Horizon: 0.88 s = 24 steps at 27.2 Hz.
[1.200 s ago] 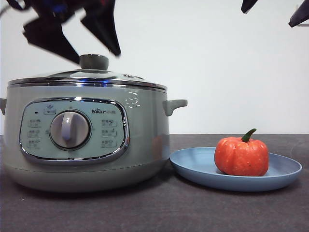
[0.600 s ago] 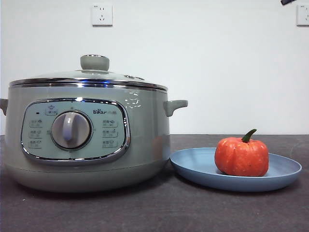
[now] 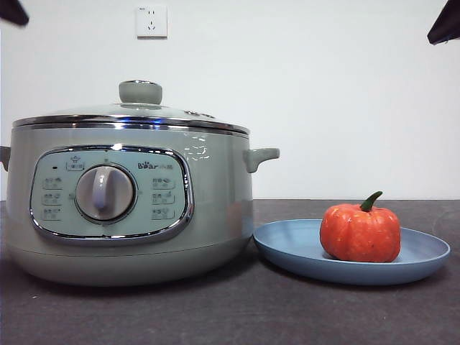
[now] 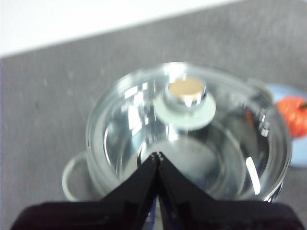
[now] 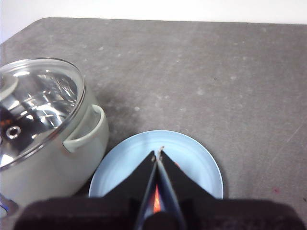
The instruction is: Take the pumpkin out from the steamer,put the pumpkin in the blue plate,close the lid
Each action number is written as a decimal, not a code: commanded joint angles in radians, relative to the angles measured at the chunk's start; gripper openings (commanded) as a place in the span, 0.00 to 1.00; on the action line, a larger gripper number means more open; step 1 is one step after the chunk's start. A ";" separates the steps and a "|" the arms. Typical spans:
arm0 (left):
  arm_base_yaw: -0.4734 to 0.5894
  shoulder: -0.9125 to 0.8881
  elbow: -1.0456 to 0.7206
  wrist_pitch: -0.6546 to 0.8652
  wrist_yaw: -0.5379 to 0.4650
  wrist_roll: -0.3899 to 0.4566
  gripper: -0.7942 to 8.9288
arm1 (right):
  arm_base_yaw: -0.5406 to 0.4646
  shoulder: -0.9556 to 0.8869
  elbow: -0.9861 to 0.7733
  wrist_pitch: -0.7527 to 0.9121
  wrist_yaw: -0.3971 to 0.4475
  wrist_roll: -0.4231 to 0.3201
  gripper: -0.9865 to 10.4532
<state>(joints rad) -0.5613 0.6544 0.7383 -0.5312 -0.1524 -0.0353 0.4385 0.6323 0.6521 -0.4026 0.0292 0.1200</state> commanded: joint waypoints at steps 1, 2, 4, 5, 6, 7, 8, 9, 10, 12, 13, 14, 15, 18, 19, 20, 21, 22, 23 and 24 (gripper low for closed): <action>-0.002 0.004 -0.003 -0.016 -0.003 -0.010 0.08 | 0.001 -0.004 -0.006 0.008 0.004 0.027 0.09; -0.002 0.004 -0.003 -0.022 -0.003 -0.010 0.08 | 0.001 -0.004 -0.006 0.008 0.004 0.027 0.09; -0.002 0.004 -0.003 -0.024 -0.002 -0.010 0.08 | 0.001 -0.005 -0.006 0.008 0.004 0.027 0.09; -0.002 0.004 -0.003 -0.024 -0.003 -0.010 0.08 | 0.001 -0.005 -0.006 0.008 0.004 0.027 0.09; -0.002 0.004 -0.003 -0.024 -0.003 -0.010 0.08 | 0.001 -0.005 -0.006 0.008 0.003 0.027 0.09; -0.002 0.004 -0.003 -0.024 -0.003 -0.010 0.08 | 0.001 -0.005 -0.006 0.008 0.003 0.027 0.09; -0.002 0.004 -0.003 -0.024 -0.003 -0.010 0.08 | 0.001 -0.005 -0.006 0.008 0.003 0.027 0.09; -0.002 0.004 -0.003 -0.024 -0.003 -0.010 0.08 | 0.001 -0.004 -0.006 0.007 0.003 0.027 0.09; -0.007 0.001 -0.004 -0.025 0.003 -0.010 0.08 | 0.001 -0.004 -0.006 0.006 0.004 0.027 0.09; 0.002 -0.053 -0.005 -0.042 -0.006 -0.009 0.08 | 0.000 -0.005 -0.006 0.004 0.005 0.027 0.09; 0.013 -0.087 -0.005 -0.053 -0.001 -0.003 0.08 | 0.000 -0.005 -0.006 0.003 0.004 0.027 0.09; 0.031 -0.130 -0.005 -0.067 0.016 0.017 0.08 | 0.000 -0.006 -0.006 0.005 0.003 0.027 0.09; 0.052 -0.164 -0.005 -0.072 0.039 0.014 0.08 | 0.000 -0.006 -0.006 0.004 0.004 0.027 0.09; 0.153 -0.275 -0.010 -0.073 0.141 0.003 0.08 | 0.000 -0.006 -0.006 0.004 0.004 0.027 0.09; 0.194 -0.314 -0.018 -0.065 0.153 0.003 0.08 | 0.000 -0.006 -0.006 0.004 0.003 0.027 0.09; 0.235 -0.350 -0.033 -0.044 0.152 0.010 0.08 | 0.000 -0.006 -0.006 0.004 0.004 0.027 0.09; 0.270 -0.378 -0.052 -0.019 0.152 0.019 0.08 | 0.000 -0.006 -0.006 0.004 0.003 0.027 0.09; 0.310 -0.408 -0.079 0.009 0.152 0.032 0.08 | 0.000 -0.006 -0.006 0.004 0.003 0.027 0.09; 0.342 -0.431 -0.106 0.039 0.153 0.042 0.08 | 0.000 -0.006 -0.006 0.003 0.004 0.027 0.09; 0.376 -0.457 -0.143 0.072 0.153 0.052 0.08 | 0.000 -0.006 -0.006 0.003 0.004 0.027 0.09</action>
<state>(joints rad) -0.2203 0.2157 0.6388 -0.4805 -0.0051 -0.0147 0.4381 0.6277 0.6521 -0.4038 0.0296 0.1356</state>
